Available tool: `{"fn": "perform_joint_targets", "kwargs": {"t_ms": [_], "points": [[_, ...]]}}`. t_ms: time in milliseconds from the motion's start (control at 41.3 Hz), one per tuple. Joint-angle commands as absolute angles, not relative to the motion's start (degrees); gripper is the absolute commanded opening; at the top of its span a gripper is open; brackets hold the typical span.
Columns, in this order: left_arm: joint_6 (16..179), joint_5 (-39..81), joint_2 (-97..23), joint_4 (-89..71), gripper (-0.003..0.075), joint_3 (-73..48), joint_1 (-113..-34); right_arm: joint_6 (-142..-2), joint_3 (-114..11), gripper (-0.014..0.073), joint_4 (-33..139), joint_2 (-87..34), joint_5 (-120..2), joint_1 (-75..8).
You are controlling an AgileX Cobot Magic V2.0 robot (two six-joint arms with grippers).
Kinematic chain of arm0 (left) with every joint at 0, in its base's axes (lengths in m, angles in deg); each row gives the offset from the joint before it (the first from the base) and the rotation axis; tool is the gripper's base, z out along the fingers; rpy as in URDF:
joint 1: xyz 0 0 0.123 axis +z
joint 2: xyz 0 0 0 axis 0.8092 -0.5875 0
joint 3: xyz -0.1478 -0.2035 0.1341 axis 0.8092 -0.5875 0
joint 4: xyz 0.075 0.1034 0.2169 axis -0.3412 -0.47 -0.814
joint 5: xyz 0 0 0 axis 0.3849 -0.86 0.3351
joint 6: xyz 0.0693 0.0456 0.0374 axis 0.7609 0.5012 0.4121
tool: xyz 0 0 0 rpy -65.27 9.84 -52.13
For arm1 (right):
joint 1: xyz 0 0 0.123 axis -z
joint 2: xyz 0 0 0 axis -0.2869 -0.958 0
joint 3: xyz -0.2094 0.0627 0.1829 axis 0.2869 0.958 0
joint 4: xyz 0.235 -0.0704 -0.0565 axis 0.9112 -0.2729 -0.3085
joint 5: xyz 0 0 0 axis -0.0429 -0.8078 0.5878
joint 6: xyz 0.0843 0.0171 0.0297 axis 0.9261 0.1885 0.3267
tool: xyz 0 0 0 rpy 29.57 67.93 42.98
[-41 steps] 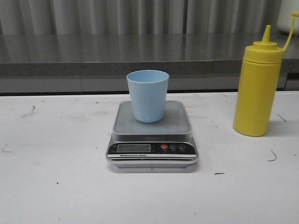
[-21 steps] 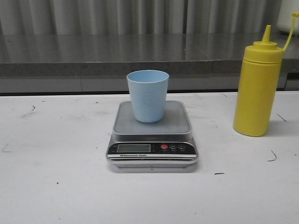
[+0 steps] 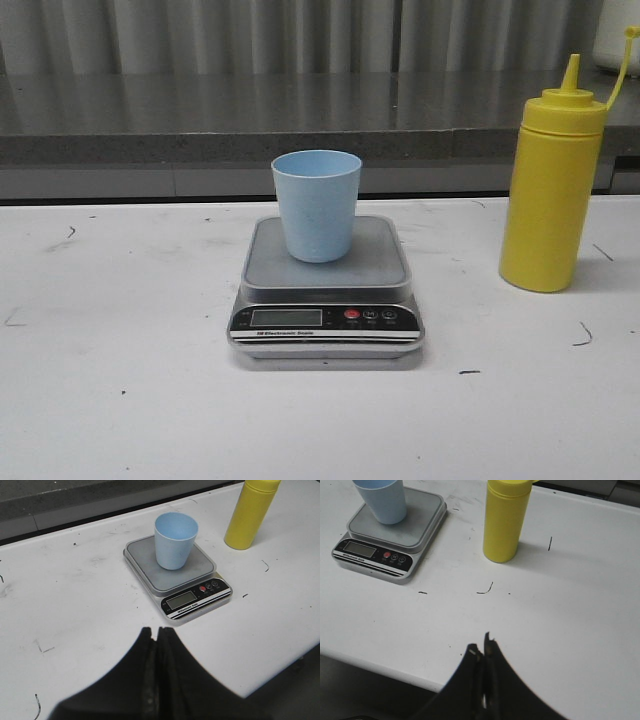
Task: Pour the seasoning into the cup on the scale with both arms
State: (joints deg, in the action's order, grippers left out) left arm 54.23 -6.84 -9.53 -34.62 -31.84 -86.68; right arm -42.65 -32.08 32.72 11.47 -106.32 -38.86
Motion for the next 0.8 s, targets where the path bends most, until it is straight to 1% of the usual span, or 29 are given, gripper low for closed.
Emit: {"fn": "perform_joint_targets", "kwargs": {"t_ms": [0, 170, 242, 339, 605, 702, 775], "points": [[54.1, -2.9, -9.7, -34.1, -0.002, -30.2, -87.0, -43.3, -33.9, -0.0069, 32.4, 11.0, -102.8, -38.9], [54.1, -2.7, -7.9, -34.0, -0.002, -30.5, -87.3, -43.3, -33.9, -0.0069, 32.4, 11.0, -102.8, -38.9], [54.8, -0.7, -5.9, -38.6, -0.002, -31.6, -85.9, -43.3, -33.9, -0.0069, 32.4, 11.0, -102.8, -38.9], [54.8, 6.3, -1.2, -43.8, -0.002, -36.1, -81.0, -43.3, -33.9, -0.0069, 32.4, 11.0, -102.8, -38.9], [54.8, 23.1, 13.3, -43.9, -0.002, -54.6, -67.1, -43.3, -33.9, -0.0069, 32.4, 11.0, -102.8, -38.9], [54.8, 28.6, 18.5, -39.9, -0.002, -61.2, -62.4, -43.3, -33.9, -0.0069, 32.4, 11.0, -102.8, -38.9], [54.8, 30.7, 21.2, -35.2, -0.002, -65.0, -59.1, -43.3, -33.9, -0.0069, 32.4, 11.0, -102.8, -38.9]]}}
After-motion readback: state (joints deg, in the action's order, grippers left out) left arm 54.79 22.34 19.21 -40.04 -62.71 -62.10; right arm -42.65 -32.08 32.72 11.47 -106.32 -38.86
